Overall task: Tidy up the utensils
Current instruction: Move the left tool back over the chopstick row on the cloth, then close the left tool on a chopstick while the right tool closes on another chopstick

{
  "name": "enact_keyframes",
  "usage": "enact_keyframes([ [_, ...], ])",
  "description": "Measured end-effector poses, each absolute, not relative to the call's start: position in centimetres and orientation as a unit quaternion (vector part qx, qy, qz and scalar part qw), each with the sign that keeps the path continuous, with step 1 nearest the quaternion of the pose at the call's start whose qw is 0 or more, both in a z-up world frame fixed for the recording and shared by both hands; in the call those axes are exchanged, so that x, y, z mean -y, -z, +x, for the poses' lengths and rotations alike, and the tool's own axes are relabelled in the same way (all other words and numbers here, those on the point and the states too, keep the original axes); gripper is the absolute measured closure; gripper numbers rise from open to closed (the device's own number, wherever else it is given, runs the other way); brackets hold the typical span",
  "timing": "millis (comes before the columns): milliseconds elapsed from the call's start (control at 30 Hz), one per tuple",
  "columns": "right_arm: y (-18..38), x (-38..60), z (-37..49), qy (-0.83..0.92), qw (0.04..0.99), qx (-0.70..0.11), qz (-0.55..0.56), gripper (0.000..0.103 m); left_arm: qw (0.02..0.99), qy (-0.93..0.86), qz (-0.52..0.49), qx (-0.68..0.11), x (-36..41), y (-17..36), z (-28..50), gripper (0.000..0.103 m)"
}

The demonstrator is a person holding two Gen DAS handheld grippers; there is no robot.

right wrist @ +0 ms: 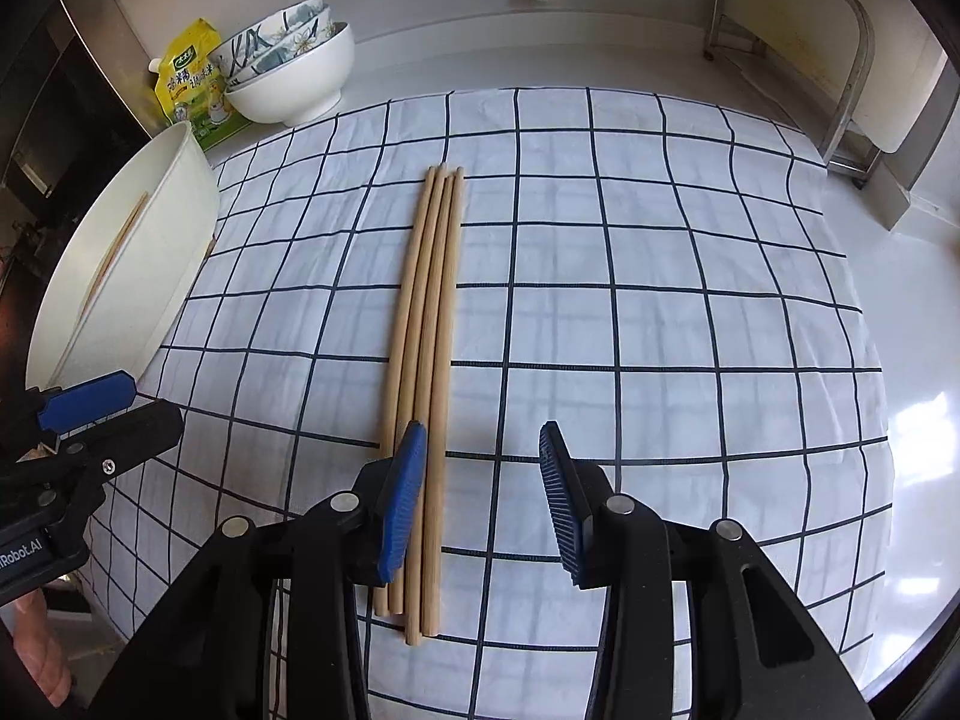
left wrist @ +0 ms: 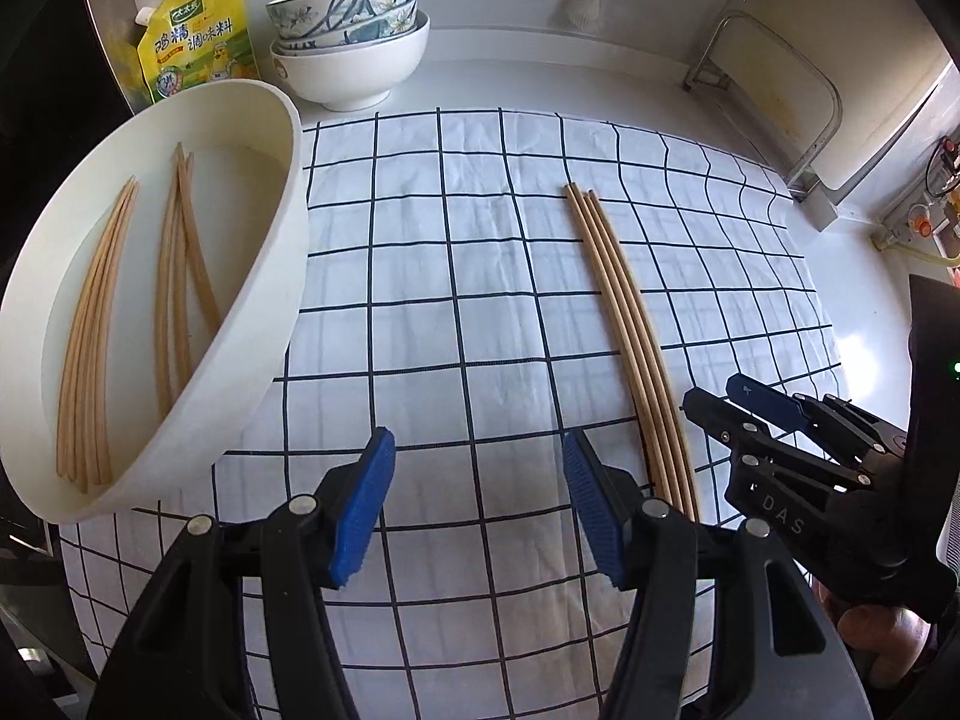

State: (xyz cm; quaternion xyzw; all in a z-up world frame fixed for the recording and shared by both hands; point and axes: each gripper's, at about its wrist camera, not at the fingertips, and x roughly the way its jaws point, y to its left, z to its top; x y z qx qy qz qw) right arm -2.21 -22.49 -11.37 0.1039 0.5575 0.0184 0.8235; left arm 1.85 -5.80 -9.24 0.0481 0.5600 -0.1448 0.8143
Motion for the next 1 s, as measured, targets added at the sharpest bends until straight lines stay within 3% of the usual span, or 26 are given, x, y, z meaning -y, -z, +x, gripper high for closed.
enact_keyframes([
  [533, 12.6, 21.0, -1.5, -0.028, 0.837, -0.546, 0.037, 0.066, 0.809, 0.125, 0.040, -0.573, 6.1, 10.8, 1.5, 0.045],
  [600, 12.6, 21.0, -1.6, -0.032, 0.839, -0.543, 0.034, 0.070, 0.810, 0.125, 0.041, -0.572, 6.4, 10.9, 1.6, 0.045],
  [733, 12.6, 21.0, -1.6, -0.038, 0.841, -0.540, 0.023, 0.096, 0.811, 0.132, 0.042, -0.569, 7.4, 11.4, 1.9, 0.044],
  [1000, 12.6, 23.8, -2.6, -0.029, 0.840, -0.539, 0.052, 0.096, 0.807, 0.155, 0.036, -0.569, 10.1, 12.6, 2.6, 0.040],
])
